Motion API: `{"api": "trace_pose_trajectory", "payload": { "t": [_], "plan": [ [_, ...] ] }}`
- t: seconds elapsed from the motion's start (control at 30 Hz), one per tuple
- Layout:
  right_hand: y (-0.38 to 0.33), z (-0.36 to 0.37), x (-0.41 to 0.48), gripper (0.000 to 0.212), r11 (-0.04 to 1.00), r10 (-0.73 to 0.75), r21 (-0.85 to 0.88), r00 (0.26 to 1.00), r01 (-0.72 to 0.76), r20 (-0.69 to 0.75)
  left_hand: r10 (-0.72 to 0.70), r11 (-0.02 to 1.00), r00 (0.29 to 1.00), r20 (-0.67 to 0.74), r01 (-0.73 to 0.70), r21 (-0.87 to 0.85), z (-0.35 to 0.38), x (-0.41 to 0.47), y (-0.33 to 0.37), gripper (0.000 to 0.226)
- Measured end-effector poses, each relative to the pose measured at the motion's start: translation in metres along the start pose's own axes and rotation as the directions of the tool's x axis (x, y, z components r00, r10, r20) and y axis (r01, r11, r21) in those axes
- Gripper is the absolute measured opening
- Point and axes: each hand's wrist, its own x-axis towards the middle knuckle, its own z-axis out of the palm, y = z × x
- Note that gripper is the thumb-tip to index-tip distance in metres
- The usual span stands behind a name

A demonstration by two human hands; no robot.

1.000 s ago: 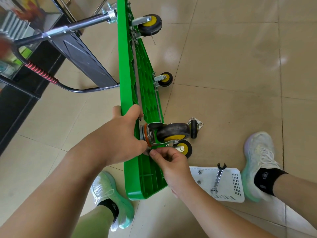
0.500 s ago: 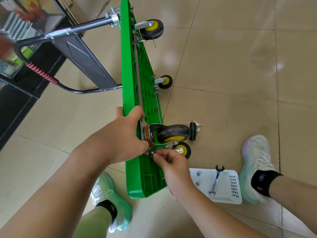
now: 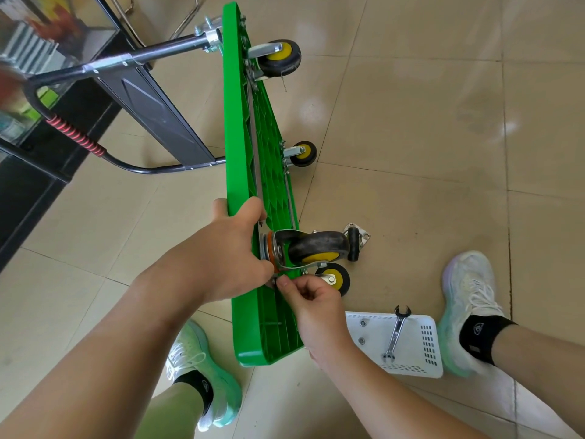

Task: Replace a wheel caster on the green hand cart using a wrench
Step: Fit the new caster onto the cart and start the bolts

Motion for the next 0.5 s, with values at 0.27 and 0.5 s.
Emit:
{"api": "trace_pose_trajectory", "payload": {
  "t": [0.27,0.5],
  "plan": [
    [-0.0027,-0.0004,-0.0055,0.015,0.988,0.061,0.141,0.997,-0.067,0.043,0.01,1.0,1.0,-0.007,-0.01,-0.014,-0.0002,-0.0002,-0.0013,0.051],
    [-0.0045,-0.0037,-0.004,0.019,0.998,-0.015,-0.067,1.0,0.015,-0.002,0.008,1.0,1.0,-0.014,-0.009,-0.022,-0.0004,-0.0013,-0.0001,0.049]
  ]
}}
